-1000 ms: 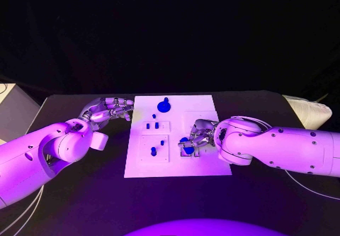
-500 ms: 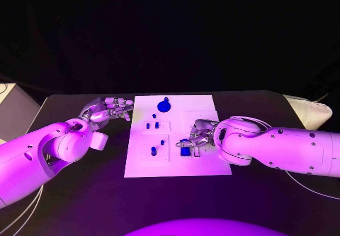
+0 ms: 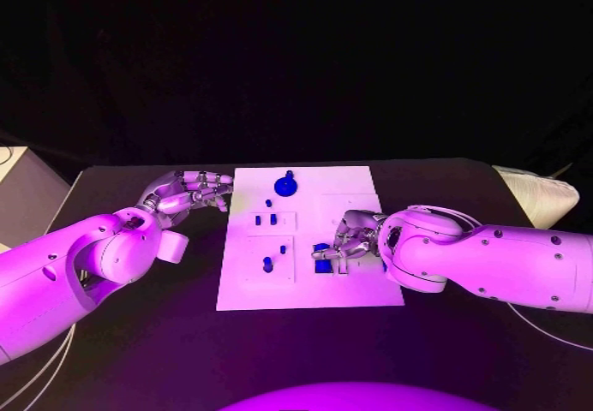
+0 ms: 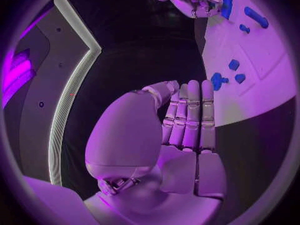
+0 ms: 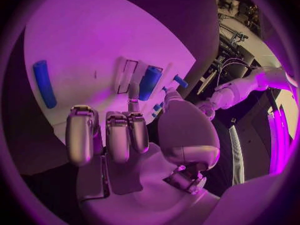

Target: Assemble the parts on the task board

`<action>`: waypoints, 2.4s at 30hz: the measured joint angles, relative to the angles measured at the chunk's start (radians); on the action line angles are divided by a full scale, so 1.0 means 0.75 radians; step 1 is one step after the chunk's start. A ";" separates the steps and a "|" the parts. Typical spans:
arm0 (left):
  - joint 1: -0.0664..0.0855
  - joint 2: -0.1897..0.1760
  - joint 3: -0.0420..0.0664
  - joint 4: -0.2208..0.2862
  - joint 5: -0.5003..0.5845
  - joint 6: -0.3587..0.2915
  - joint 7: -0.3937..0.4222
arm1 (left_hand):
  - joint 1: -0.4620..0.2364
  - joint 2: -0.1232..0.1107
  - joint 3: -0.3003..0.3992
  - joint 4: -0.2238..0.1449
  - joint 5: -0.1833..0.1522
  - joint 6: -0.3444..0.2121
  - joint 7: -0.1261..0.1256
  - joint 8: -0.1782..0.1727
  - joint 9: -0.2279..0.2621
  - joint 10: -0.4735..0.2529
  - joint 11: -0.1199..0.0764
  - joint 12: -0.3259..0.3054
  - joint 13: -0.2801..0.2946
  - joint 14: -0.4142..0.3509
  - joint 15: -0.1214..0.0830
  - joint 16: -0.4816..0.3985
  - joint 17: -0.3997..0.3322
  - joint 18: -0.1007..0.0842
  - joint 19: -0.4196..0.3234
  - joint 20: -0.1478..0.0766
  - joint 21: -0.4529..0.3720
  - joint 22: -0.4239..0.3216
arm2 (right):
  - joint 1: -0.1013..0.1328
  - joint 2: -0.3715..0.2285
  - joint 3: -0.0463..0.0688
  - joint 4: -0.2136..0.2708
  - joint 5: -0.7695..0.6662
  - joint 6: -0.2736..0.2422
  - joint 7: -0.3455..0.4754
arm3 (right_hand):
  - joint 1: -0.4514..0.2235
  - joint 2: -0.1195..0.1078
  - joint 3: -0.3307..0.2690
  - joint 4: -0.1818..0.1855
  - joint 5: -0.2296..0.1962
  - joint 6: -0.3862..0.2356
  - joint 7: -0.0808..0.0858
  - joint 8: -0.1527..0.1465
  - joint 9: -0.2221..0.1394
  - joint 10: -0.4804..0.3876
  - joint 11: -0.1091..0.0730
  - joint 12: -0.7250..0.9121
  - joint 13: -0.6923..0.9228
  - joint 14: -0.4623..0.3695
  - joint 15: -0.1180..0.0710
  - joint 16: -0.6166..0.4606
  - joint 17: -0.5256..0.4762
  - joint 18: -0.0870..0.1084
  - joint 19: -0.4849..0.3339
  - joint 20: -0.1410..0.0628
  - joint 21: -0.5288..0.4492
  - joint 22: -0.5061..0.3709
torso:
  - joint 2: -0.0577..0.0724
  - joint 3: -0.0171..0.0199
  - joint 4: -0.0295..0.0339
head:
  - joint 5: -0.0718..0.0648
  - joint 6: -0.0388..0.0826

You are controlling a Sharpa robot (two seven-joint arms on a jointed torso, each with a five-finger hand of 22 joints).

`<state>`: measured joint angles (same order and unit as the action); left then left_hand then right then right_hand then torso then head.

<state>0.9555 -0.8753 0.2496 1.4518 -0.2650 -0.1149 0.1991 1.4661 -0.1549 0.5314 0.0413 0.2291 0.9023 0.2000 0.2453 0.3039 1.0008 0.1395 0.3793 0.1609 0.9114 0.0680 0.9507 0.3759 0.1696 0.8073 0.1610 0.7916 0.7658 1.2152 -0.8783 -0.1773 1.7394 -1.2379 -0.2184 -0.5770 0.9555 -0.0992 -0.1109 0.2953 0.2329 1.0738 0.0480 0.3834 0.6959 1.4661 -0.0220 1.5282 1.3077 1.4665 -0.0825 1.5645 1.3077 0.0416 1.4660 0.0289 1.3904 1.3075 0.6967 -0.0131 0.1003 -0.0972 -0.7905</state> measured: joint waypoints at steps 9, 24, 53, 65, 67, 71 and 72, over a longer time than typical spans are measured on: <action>0.000 0.008 0.000 -0.007 0.000 0.000 0.002 | 0.000 0.000 0.000 0.000 0.000 0.000 0.000 0.000 0.000 0.000 0.000 0.000 0.000 0.000 0.000 0.000 0.000 0.000 0.000 0.000 0.000 0.000 | 0.004 -0.091 0.008 0.037 0.022 -0.144 0.046 | 0.157 -0.018 0.009 0.002 0.077 -0.026 0.006 -0.001 -0.015 0.000 0.000 0.000 0.000 0.000 0.000 0.000 0.000 0.000 0.000 0.000 0.010 0.000 | -0.002 0.0004 -0.0035 | -0.006 0.011; -0.006 0.012 0.000 -0.013 0.001 -0.001 0.027 | -0.162 -0.071 -0.135 0.169 -0.011 -0.012 -0.002 0.004 0.006 -0.024 -0.005 0.031 0.006 0.000 0.010 0.031 0.031 0.000 0.052 0.031 -0.159 -0.126 | 0.031 -0.274 0.012 0.027 0.121 -0.193 0.104 | 0.531 -0.016 0.077 -0.007 0.088 -0.066 0.052 -0.179 -0.144 0.000 0.038 0.049 0.000 -0.005 0.029 0.000 0.000 0.003 0.000 0.015 0.036 0.000 | -0.011 -0.0004 -0.0132 | -0.046 0.018; -0.023 -0.005 0.000 0.008 0.011 0.004 0.075 | -0.135 -0.079 -0.245 0.278 -0.063 -0.017 -0.007 0.021 0.014 -0.029 -0.010 0.059 0.018 -0.005 0.015 0.041 0.042 0.000 0.127 0.026 -0.268 -0.218 | -0.070 -0.356 0.003 0.069 -0.082 -0.097 0.057 | 0.454 -0.052 0.060 0.002 0.076 0.016 0.032 -0.171 -0.155 0.000 0.038 0.012 0.001 -0.005 0.029 0.000 0.000 0.004 0.000 0.015 0.003 0.001 | -0.008 0.0013 -0.0151 | -0.074 0.014; -0.024 -0.010 0.000 0.010 0.012 0.007 0.076 | -0.123 -0.078 -0.252 0.285 -0.063 -0.017 -0.007 0.021 0.014 -0.034 -0.005 0.059 0.020 -0.005 0.015 0.041 0.041 0.000 0.132 0.031 -0.275 -0.224 | -0.082 -0.321 0.004 0.044 -0.115 -0.096 0.050 | 0.454 -0.052 0.056 -0.002 0.076 0.020 0.028 -0.157 -0.152 0.000 0.028 0.012 0.000 -0.003 0.027 0.000 0.000 0.004 0.000 0.015 0.003 0.000 | -0.009 0.0005 -0.0150 | -0.067 0.006; -0.024 -0.011 0.000 0.011 0.012 0.007 0.076 | -0.123 -0.078 -0.252 0.285 -0.063 -0.017 -0.007 0.021 0.014 -0.034 -0.005 0.059 0.020 -0.005 0.015 0.041 0.043 0.000 0.132 0.031 -0.275 -0.224 | -0.086 -0.311 0.004 0.038 -0.123 -0.096 0.048 | 0.470 -0.045 0.061 -0.006 0.076 0.020 0.028 -0.155 -0.147 0.000 0.028 0.012 0.000 0.000 0.024 0.000 0.000 0.004 0.000 0.014 0.003 0.000 | -0.009 0.0005 -0.0150 | -0.066 0.006; -0.024 -0.012 0.000 0.011 0.013 0.008 0.076 | -0.123 -0.078 -0.252 0.285 -0.063 -0.017 -0.007 0.021 0.014 -0.034 -0.005 0.059 0.020 -0.005 0.015 0.041 0.043 0.000 0.132 0.031 -0.275 -0.224 | -0.092 -0.291 0.006 0.026 -0.139 -0.097 0.047 | 0.525 -0.043 0.085 -0.008 0.076 0.021 0.027 -0.145 -0.145 0.000 0.028 0.012 0.000 0.000 0.024 0.000 0.000 0.004 0.000 0.015 0.003 0.000 | -0.009 0.0005 -0.0148 | -0.064 0.006; -0.025 -0.012 0.000 0.011 0.013 0.008 0.076 | -0.123 -0.078 -0.252 0.285 -0.063 -0.017 -0.007 0.021 0.014 -0.033 -0.005 0.059 0.020 -0.005 0.015 0.041 0.042 0.000 0.132 0.031 -0.275 -0.224 | -0.094 -0.286 0.007 0.023 -0.144 -0.098 0.046 | 0.536 -0.041 0.089 -0.007 0.076 0.024 0.028 -0.143 -0.142 0.000 0.028 0.012 0.000 0.000 0.024 0.000 0.000 0.004 0.000 0.014 0.000 0.000 | -0.009 0.0005 -0.0148 | -0.064 0.006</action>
<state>0.9371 -0.8845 0.2494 1.4602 -0.2555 -0.1092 0.2558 1.3737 -0.2134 0.3422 0.2553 0.1819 0.8899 0.1948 0.2608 0.3141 0.9756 0.1359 0.4238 0.1759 0.9076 0.0790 0.9817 0.4077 0.1694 0.9062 0.1843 0.5857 0.5975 1.1448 -1.0927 -0.1719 1.7566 -1.3462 -0.2918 -0.5421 1.3572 -0.1298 -0.0443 0.2901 0.2901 1.0919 0.0690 0.2765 0.5892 1.4661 -0.0007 1.5374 1.3078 1.4668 -0.0647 1.5645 1.3073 0.0449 1.4660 0.0398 1.3901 1.3076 0.6897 -0.0128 0.0892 -0.1449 -0.7861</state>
